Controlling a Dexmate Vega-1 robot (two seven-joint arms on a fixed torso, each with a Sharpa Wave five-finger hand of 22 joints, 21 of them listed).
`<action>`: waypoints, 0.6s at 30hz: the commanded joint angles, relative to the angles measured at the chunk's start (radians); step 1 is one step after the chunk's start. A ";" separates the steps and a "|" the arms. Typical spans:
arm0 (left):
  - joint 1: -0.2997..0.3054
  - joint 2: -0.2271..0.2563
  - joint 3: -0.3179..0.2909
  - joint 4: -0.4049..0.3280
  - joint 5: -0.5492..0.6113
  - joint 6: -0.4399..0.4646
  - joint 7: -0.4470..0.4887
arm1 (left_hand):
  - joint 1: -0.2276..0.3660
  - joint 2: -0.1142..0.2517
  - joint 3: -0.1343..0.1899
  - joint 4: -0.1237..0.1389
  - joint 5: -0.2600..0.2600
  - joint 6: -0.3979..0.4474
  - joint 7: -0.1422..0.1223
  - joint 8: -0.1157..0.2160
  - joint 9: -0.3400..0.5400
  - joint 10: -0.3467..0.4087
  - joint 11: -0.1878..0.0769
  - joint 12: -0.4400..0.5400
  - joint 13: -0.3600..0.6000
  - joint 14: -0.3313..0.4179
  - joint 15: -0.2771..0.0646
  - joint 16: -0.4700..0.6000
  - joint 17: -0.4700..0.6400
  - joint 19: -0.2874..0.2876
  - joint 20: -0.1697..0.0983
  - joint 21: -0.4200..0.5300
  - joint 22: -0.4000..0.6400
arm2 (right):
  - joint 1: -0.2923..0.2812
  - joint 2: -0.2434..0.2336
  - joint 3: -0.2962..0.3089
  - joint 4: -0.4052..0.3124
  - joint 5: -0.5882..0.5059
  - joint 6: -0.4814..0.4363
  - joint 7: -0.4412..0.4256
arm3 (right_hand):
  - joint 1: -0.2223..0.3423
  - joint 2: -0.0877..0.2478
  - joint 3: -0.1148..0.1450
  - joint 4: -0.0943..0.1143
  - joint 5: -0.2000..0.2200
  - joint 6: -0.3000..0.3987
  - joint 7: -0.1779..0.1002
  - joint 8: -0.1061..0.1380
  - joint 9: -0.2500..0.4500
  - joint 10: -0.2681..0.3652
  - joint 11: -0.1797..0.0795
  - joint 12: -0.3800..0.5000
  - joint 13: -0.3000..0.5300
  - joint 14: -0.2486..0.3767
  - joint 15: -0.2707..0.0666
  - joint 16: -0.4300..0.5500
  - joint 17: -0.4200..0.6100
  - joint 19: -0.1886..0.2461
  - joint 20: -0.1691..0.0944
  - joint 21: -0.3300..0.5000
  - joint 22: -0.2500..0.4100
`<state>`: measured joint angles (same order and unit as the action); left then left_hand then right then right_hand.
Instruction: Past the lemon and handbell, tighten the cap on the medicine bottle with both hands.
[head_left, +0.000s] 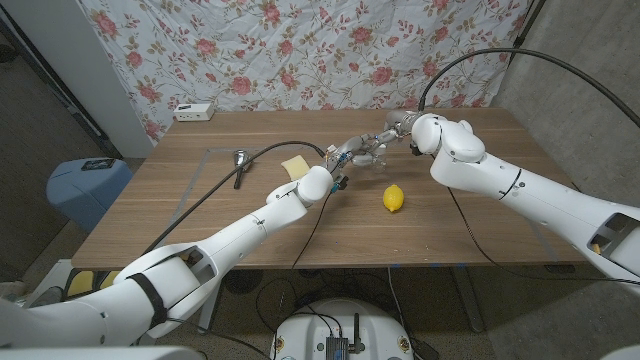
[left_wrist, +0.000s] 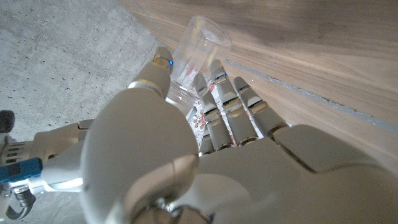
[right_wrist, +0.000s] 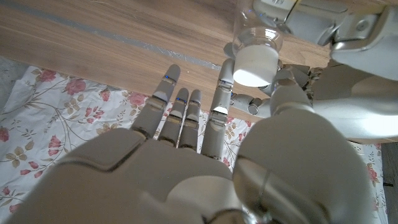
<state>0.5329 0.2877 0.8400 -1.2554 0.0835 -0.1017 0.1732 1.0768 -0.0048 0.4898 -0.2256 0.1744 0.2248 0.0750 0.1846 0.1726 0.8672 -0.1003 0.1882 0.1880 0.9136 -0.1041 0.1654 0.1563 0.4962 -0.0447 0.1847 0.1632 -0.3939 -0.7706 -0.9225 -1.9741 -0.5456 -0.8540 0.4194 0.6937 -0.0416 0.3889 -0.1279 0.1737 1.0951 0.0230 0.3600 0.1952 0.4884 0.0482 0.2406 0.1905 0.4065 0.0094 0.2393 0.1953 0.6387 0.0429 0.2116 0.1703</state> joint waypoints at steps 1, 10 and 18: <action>-0.003 -0.003 -0.002 0.011 -0.003 0.001 0.004 | 0.003 0.014 0.071 0.067 0.004 0.005 -0.009 0.004 0.003 0.041 -0.046 0.006 0.005 0.027 -0.058 0.007 0.003 -0.003 -0.007 -0.001 0.001 | -0.008 0.018 -0.004 0.018 -0.002 -0.014 -0.045 | -0.006 0.002 -0.008 -0.001 0.005 0.101 -0.063 0.009 0.001 0.024 0.004 0.004 0.001 0.023 -0.003 0.006 -0.001 0.019 -0.004 0.003 0.003; -0.009 -0.009 -0.001 0.024 -0.005 0.000 0.005 | 0.003 0.013 0.071 0.067 0.004 0.006 -0.011 0.003 0.003 0.038 -0.046 0.005 0.005 0.024 -0.054 0.006 0.003 -0.003 -0.006 -0.001 0.001 | -0.010 0.028 -0.004 0.032 0.002 -0.018 -0.077 | -0.030 -0.007 -0.022 0.001 0.003 0.156 -0.059 0.014 -0.003 0.059 -0.007 0.005 -0.001 0.048 -0.012 0.008 -0.002 0.032 -0.011 0.002 0.004; -0.014 -0.016 0.001 0.034 -0.006 -0.002 0.006 | 0.004 0.013 0.071 0.066 0.004 0.007 -0.012 0.003 0.003 0.039 -0.047 0.006 0.005 0.024 -0.054 0.007 0.003 -0.005 -0.006 -0.001 0.001 | 0.001 0.025 -0.009 0.042 0.018 -0.009 -0.065 | -0.072 -0.020 -0.041 0.009 0.003 0.071 -0.050 -0.040 -0.003 0.042 0.005 -0.018 -0.001 0.039 -0.002 -0.006 -0.001 0.023 -0.003 -0.007 0.004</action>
<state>0.5274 0.2813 0.8388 -1.2381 0.0794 -0.1017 0.1785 1.0764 -0.0044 0.4908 -0.2246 0.1736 0.2303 0.0695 0.1846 0.1727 0.8619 -0.1056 0.1853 0.1880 0.9136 -0.1041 0.1666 0.1555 0.4942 -0.0467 0.1847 0.1632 -0.4010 -0.7481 -0.9276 -1.9440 -0.5461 -0.8686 0.3639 0.6351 -0.0592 0.3541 -0.1214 0.1722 1.2052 -0.0347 0.3399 0.1908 0.5374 0.0453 0.2302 0.1861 0.4467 0.0000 0.2390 0.1906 0.6618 0.0305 0.2104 0.1703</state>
